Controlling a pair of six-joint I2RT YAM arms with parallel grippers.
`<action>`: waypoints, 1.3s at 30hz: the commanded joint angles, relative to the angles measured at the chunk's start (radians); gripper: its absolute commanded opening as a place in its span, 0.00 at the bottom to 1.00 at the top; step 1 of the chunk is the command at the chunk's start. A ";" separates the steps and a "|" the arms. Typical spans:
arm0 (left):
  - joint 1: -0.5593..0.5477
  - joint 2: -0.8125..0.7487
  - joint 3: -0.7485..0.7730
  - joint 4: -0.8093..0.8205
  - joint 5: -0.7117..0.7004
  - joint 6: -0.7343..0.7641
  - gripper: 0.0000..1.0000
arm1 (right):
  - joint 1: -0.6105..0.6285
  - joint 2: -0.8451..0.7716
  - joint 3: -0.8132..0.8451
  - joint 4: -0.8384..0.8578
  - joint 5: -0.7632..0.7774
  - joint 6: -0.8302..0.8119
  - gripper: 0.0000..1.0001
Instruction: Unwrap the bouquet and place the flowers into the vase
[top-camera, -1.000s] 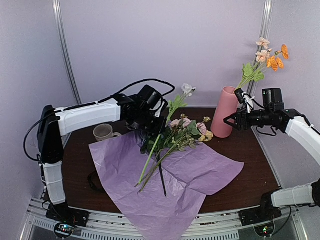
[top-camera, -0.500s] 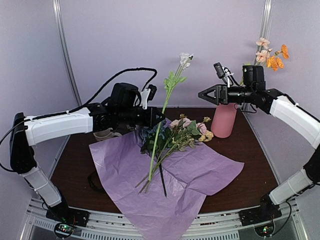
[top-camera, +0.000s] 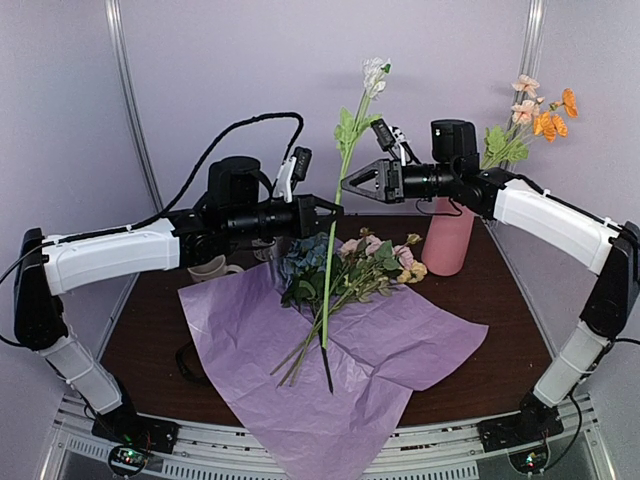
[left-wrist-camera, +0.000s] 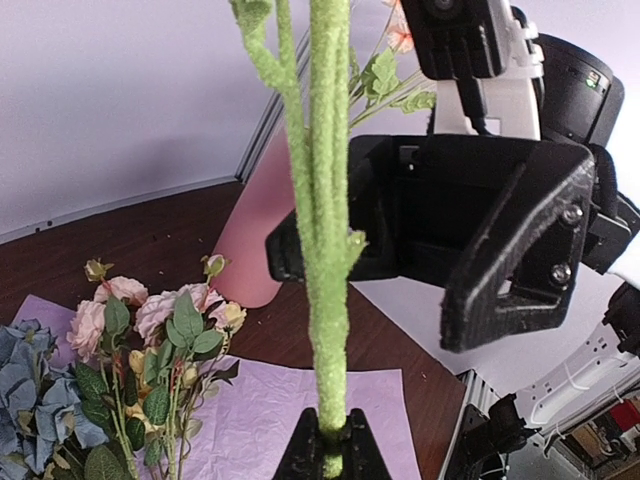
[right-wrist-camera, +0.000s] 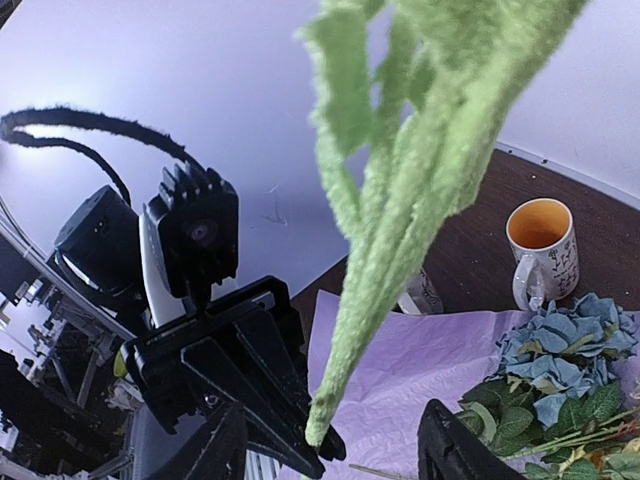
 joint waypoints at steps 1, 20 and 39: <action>-0.014 -0.007 0.010 0.090 0.060 -0.002 0.00 | 0.016 0.027 0.036 0.085 -0.032 0.061 0.55; -0.024 0.058 0.049 -0.050 0.003 0.057 0.75 | -0.037 -0.003 0.217 -0.155 0.066 -0.153 0.00; -0.024 0.117 0.037 -0.046 0.067 0.061 0.75 | -0.349 -0.109 0.539 -0.264 0.580 -0.480 0.00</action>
